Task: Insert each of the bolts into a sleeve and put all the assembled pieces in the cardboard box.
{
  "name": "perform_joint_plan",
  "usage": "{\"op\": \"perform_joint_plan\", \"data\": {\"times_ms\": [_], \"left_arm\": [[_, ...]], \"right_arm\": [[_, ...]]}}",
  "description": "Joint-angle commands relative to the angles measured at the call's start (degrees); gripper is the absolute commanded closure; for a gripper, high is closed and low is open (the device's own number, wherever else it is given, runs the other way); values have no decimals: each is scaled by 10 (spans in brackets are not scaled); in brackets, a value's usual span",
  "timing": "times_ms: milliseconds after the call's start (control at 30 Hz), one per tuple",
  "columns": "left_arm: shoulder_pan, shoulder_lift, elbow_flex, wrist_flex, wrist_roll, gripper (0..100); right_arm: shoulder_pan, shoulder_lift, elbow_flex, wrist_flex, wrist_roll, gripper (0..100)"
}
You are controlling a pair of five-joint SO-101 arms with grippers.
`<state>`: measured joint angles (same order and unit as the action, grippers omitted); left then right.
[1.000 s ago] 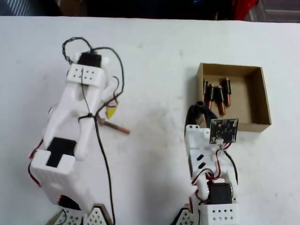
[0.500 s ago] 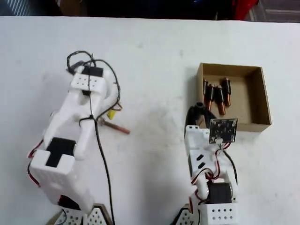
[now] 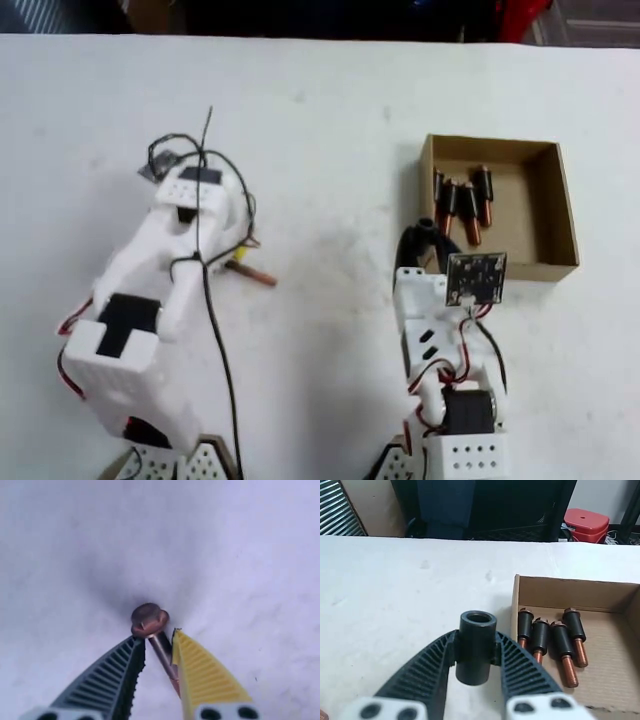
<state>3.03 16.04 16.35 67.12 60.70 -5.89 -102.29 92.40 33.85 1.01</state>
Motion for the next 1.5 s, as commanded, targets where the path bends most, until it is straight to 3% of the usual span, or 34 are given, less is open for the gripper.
{"op": "perform_joint_plan", "data": {"times_ms": [0, 467, 567, 700, 1167, 1333, 1467], "left_arm": [[0, -33, 2, -23, 8, 884], [0, 19, -4, -37, 10, 884], [-3, 40, -7, -47, 41, 888], [-3, 44, -21, -42, 75, 980], [-1, 39, -23, -42, 73, 959], [0, 36, -30, -19, 15, 962], [-5, 17, -77, 63, -47, 962]], "right_arm": [[7, -7, -9, -13, -3, 981], [7, -7, -9, -13, -3, 981], [7, -7, -9, -13, -3, 981], [7, -7, -9, -13, -3, 981], [7, -7, -9, -13, -3, 981], [7, -7, -9, -13, -3, 981], [7, -7, -9, -13, -3, 981]]}}
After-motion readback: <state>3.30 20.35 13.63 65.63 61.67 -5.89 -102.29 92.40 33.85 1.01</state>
